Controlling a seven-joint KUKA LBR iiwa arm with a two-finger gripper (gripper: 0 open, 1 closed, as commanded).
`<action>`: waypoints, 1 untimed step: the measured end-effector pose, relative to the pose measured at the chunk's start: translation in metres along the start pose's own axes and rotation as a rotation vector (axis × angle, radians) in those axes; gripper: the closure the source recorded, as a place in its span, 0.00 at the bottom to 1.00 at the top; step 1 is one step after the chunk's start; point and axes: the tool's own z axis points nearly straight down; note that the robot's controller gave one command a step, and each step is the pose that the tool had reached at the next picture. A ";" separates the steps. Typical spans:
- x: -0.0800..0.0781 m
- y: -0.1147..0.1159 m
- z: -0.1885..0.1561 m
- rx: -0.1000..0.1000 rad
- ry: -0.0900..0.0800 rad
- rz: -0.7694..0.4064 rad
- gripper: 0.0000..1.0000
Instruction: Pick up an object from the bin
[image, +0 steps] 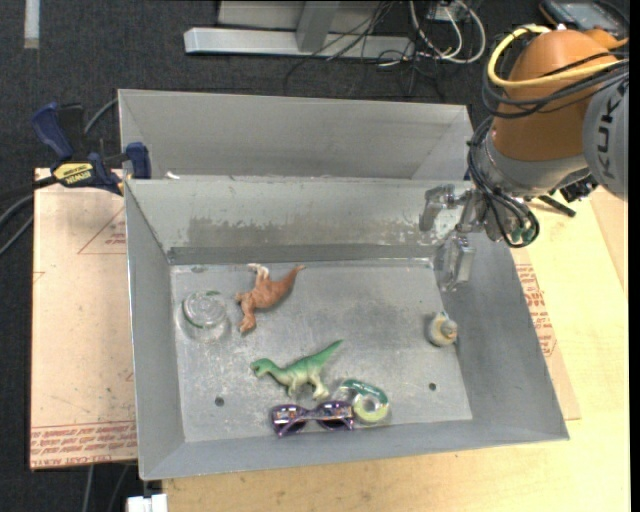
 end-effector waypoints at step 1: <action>-0.001 0.000 -0.005 0.001 -0.008 -0.002 0.00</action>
Offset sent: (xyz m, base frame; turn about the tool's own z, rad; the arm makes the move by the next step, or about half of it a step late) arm -0.0213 -0.0105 -0.0593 -0.2020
